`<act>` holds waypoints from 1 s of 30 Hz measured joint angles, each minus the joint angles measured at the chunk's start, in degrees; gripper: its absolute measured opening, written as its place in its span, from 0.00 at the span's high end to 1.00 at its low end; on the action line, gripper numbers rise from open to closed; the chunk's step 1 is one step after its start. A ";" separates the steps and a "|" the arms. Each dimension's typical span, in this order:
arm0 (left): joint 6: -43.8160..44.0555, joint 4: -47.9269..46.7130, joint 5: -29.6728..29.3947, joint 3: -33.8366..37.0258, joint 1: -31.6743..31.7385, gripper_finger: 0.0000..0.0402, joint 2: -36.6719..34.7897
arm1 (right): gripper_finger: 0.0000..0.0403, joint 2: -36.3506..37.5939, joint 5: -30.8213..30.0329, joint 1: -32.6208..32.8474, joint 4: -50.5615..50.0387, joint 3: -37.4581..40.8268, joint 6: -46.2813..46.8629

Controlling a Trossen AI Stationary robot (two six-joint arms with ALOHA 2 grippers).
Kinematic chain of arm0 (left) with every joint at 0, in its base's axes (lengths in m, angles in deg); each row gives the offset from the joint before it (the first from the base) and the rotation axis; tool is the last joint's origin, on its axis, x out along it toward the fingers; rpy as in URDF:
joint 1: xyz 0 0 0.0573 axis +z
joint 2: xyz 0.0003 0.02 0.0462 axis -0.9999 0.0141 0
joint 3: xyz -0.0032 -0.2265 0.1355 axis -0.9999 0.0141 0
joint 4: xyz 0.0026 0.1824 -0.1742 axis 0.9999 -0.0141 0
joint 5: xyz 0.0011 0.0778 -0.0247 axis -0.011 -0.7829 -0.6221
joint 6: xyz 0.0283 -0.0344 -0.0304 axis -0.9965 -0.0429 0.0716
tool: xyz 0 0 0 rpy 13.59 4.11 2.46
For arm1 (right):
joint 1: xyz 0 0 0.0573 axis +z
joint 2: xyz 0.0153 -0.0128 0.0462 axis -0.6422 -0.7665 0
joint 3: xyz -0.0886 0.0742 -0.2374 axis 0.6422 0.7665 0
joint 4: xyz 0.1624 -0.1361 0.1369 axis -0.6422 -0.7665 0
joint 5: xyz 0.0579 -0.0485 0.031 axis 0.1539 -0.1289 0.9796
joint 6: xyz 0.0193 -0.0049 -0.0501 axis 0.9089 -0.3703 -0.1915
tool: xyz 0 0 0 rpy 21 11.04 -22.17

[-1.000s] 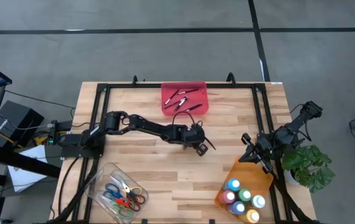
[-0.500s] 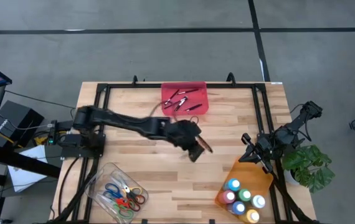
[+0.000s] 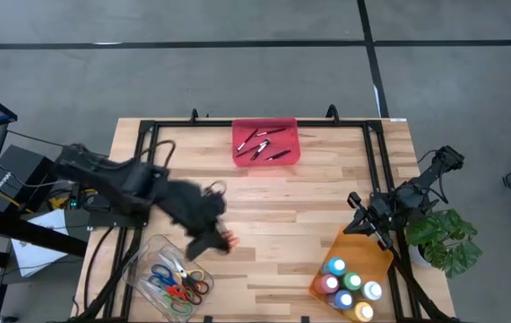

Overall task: Pick & Place Paint Supplies
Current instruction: Put the orange scissors into the transparent bin

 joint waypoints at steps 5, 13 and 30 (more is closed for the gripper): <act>2.14 -13.13 -9.68 0.01 -11.56 0.99 -2.66 | 0.98 -0.01 0.00 0.00 -0.02 -0.01 -0.01; 3.28 -19.99 -20.98 6.53 -27.34 0.99 -1.72 | 0.98 -0.02 0.00 0.00 -0.02 0.00 -0.02; 8.23 6.57 -21.10 35.54 -32.70 0.99 -1.81 | 0.98 -0.02 0.00 0.00 -0.02 -0.02 0.00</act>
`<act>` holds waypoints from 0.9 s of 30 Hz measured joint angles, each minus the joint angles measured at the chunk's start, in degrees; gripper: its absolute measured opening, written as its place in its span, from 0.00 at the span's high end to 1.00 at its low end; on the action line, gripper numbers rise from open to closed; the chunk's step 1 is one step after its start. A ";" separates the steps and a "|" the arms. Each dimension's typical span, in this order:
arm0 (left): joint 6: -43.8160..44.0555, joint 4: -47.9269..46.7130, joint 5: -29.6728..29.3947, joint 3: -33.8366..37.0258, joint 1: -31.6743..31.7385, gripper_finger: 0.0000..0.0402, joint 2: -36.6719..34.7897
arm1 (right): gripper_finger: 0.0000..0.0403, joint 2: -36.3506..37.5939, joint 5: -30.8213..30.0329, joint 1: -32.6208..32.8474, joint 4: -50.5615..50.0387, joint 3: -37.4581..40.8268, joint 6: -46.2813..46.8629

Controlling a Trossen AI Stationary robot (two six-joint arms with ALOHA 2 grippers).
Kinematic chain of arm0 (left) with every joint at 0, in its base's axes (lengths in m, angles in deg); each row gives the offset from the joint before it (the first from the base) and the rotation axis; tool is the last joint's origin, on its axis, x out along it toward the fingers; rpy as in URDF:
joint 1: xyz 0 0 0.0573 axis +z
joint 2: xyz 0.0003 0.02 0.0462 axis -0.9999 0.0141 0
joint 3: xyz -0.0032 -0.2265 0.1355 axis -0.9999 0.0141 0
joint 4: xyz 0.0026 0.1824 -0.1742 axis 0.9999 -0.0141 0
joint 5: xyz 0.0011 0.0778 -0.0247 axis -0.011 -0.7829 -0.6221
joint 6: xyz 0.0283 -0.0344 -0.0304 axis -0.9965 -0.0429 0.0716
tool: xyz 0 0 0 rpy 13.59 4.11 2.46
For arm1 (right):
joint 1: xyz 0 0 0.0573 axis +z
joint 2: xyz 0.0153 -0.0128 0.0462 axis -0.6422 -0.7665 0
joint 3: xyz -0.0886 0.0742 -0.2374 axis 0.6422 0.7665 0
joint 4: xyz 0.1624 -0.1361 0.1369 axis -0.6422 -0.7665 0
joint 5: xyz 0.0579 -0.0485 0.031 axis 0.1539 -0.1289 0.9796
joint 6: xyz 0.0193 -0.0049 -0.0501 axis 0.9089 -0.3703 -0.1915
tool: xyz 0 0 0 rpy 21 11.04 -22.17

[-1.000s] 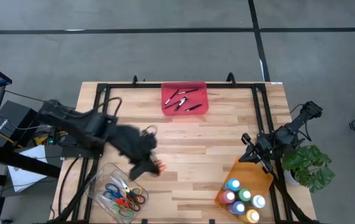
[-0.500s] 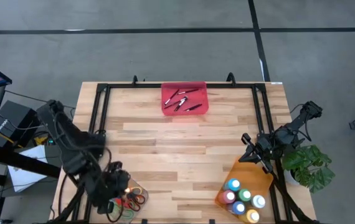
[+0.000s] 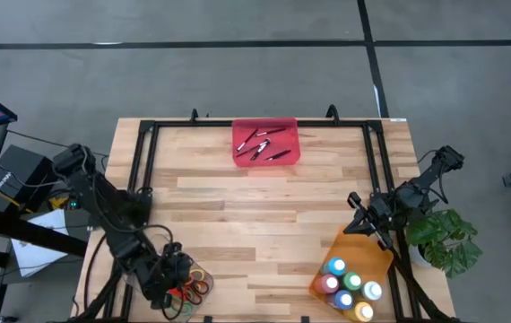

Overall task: Pick & Place Paint Supplies
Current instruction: Put the orange scissors into the transparent bin

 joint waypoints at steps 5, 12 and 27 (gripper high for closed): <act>-0.64 0.54 3.41 2.24 -0.26 0.99 0.00 | 0.98 0.02 0.00 -0.01 0.00 0.02 0.00; -5.80 0.46 10.14 4.39 -0.35 0.99 0.00 | 0.98 0.00 0.00 -0.02 0.00 0.01 -0.01; -3.82 0.19 13.14 5.72 -0.25 0.77 -0.04 | 0.98 0.00 0.00 -0.01 0.00 0.02 0.00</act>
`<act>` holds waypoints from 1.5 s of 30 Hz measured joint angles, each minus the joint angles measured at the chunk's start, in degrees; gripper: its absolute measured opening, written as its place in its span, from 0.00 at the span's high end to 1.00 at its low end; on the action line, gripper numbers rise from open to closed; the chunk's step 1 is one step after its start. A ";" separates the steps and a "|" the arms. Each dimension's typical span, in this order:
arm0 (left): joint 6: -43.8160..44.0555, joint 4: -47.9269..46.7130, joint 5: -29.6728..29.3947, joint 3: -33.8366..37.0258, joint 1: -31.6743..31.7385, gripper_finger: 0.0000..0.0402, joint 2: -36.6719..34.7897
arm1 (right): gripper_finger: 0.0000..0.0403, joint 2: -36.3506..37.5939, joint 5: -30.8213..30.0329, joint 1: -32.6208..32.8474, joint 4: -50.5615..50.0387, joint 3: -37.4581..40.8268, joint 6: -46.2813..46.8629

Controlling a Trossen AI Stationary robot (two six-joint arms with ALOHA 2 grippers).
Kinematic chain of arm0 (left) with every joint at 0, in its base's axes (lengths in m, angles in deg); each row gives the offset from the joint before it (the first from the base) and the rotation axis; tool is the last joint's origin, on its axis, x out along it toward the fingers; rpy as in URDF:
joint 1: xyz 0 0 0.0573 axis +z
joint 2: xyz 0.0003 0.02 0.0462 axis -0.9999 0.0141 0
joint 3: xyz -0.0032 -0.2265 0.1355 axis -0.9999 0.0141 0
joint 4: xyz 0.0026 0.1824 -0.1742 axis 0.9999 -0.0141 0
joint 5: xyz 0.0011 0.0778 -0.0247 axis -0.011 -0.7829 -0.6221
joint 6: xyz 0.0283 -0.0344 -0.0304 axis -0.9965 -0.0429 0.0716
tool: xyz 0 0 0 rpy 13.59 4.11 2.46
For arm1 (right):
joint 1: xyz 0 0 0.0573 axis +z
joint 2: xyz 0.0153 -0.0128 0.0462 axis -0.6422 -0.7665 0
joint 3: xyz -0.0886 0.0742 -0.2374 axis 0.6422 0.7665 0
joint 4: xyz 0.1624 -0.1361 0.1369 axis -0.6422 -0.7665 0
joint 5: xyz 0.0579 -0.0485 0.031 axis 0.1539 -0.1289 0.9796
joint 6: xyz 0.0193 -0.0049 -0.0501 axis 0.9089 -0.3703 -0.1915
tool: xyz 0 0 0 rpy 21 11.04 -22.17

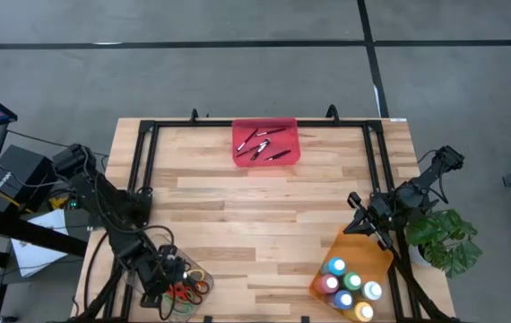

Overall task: Pick & Place Paint Supplies
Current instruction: Put the orange scissors into the transparent bin, then return to Home Position

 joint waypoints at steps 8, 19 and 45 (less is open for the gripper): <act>6.80 7.60 0.72 0.00 3.03 0.61 -6.96 | 0.98 0.01 0.00 0.02 0.00 -0.01 -0.01; -2.69 17.93 -20.46 0.00 8.37 0.84 -28.20 | 0.98 0.02 0.00 0.00 0.00 0.00 0.00; -34.02 21.80 -26.14 11.02 17.34 1.00 -63.42 | 0.98 0.02 0.00 0.02 0.00 -0.02 -0.02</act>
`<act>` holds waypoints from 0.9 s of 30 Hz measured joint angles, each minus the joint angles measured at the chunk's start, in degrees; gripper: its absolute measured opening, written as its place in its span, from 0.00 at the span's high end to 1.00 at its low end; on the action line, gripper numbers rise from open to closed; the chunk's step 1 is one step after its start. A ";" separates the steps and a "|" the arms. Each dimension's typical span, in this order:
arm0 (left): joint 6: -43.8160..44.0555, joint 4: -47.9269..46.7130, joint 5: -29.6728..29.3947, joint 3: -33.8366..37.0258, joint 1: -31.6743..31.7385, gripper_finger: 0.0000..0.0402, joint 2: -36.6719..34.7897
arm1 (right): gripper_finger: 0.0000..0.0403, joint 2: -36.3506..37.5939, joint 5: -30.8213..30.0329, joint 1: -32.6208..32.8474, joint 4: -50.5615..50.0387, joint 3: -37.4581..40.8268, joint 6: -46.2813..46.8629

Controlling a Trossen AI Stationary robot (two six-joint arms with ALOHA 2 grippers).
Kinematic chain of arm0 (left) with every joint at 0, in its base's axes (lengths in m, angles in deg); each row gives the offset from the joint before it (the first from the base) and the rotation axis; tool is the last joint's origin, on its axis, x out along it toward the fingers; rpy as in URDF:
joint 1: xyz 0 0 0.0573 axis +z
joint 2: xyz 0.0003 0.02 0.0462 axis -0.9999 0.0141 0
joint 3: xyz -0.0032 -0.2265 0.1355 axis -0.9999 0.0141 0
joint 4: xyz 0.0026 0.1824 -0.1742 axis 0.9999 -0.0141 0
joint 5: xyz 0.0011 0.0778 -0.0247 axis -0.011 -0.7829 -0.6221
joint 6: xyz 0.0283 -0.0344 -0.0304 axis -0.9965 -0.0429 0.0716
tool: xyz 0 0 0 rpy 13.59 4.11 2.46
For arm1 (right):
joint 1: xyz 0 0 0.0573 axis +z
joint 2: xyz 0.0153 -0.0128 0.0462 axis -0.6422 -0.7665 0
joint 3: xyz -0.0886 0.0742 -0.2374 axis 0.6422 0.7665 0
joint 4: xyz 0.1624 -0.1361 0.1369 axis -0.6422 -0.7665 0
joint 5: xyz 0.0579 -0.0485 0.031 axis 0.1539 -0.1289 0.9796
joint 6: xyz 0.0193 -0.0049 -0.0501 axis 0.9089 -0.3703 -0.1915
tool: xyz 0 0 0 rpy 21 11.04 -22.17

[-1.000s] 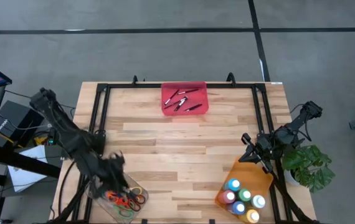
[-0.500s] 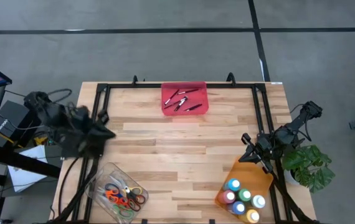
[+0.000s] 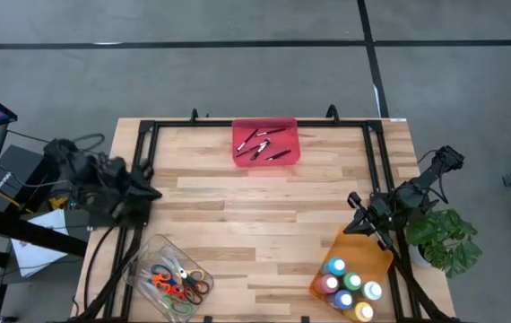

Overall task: Pick & Place Paint Supplies
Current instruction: Return to Home Position

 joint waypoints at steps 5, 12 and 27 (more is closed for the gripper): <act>4.67 9.18 1.35 13.74 0.00 1.00 -6.17 | 0.98 0.00 0.00 -0.01 0.00 0.01 0.00; 5.03 20.88 1.29 27.14 0.00 1.00 -12.45 | 0.98 0.00 0.00 -0.01 -0.01 0.02 0.00; 6.59 22.64 1.25 32.46 0.00 1.00 -12.15 | 0.98 -0.02 -1.07 -0.40 3.20 0.01 0.59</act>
